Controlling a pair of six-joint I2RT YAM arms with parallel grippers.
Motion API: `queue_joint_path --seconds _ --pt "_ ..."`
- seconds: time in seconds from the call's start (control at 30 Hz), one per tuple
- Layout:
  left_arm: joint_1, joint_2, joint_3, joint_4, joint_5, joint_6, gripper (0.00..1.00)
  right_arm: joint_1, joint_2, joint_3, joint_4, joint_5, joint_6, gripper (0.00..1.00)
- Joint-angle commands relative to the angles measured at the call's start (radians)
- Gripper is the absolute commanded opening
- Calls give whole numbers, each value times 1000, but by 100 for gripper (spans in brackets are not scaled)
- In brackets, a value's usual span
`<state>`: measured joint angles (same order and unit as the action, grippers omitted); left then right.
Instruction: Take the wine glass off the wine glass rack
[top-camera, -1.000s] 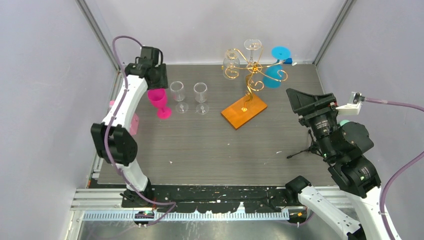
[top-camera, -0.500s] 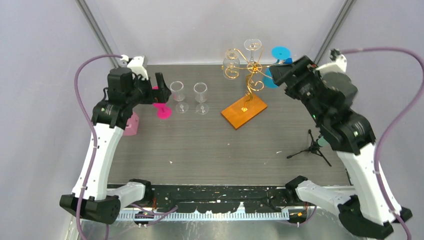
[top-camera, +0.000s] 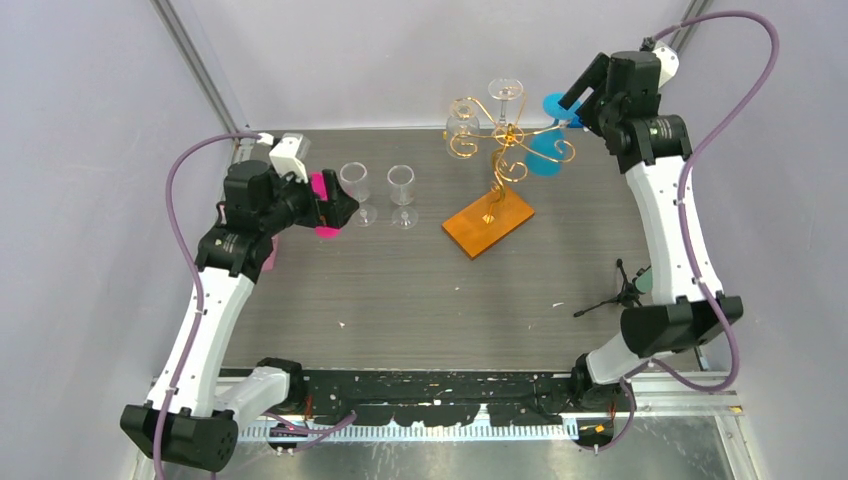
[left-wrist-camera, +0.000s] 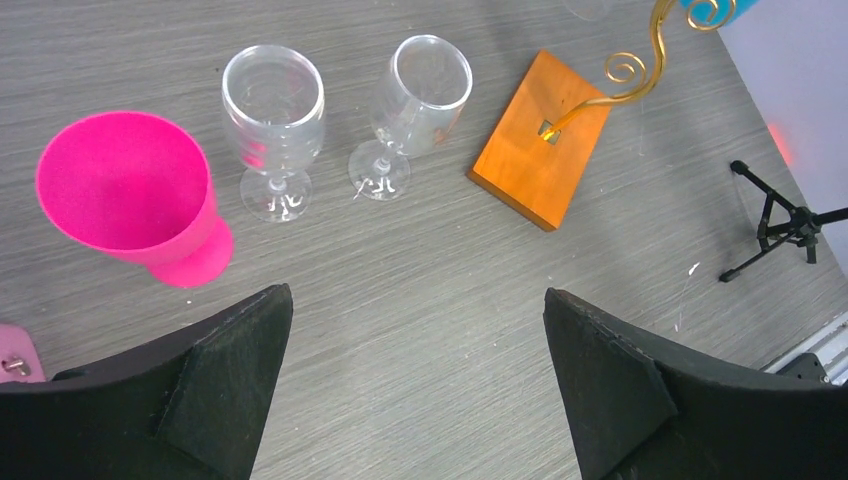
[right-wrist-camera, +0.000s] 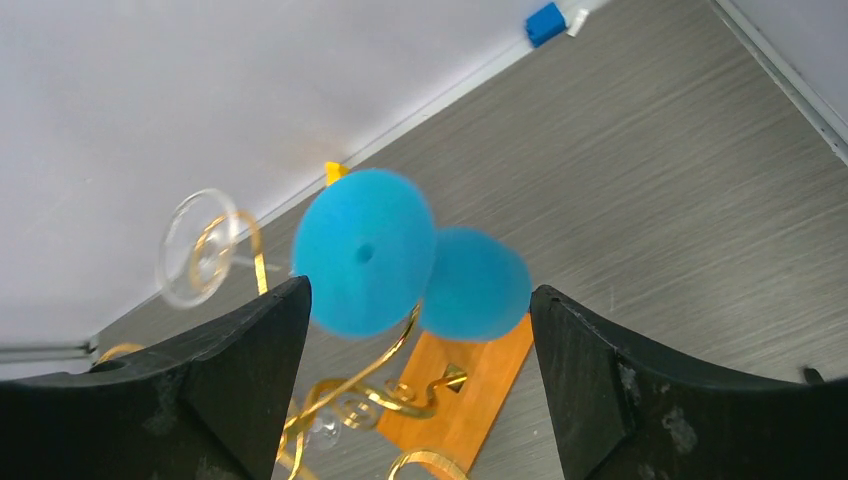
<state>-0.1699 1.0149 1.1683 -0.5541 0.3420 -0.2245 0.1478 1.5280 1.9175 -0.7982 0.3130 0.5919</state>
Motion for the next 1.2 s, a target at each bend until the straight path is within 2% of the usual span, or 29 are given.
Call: queue_joint_path --seconds 0.0,0.17,0.23,0.47,0.8,0.97,1.17 --pt "-2 -1 -27 86 41 4 100 -70 43 78 6 -100 4 86" --pt "-5 15 -24 78 39 4 100 -96 105 89 45 -138 56 85" --pt "-7 13 -27 77 35 5 100 -99 125 90 52 -149 75 81" --pt "-14 22 -27 67 14 12 100 -99 121 39 93 -177 146 55" --pt "-17 29 -28 53 -56 13 98 -109 3 -185 299 -145 255 21" --pt "-20 32 -24 42 -83 20 98 -111 -20 -214 332 -121 260 15" --pt "-20 28 -24 39 -92 20 98 -112 -56 -261 397 -146 290 1"
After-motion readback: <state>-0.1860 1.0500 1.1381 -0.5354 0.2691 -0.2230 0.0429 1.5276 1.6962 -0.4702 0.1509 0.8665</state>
